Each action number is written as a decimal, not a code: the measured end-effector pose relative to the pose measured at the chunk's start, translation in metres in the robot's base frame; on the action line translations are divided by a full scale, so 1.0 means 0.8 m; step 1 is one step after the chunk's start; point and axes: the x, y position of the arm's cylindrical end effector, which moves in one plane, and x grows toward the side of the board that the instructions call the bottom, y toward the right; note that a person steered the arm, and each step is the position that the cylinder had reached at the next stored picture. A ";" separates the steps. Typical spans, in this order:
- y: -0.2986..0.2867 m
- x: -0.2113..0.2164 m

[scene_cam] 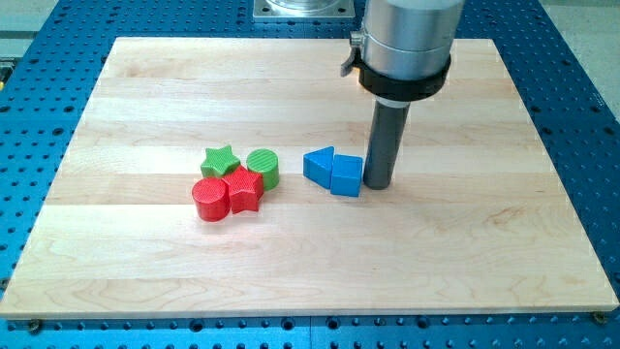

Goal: Separate the blue blocks

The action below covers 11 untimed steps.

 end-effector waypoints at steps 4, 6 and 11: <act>-0.018 0.080; -0.022 0.050; -0.028 0.103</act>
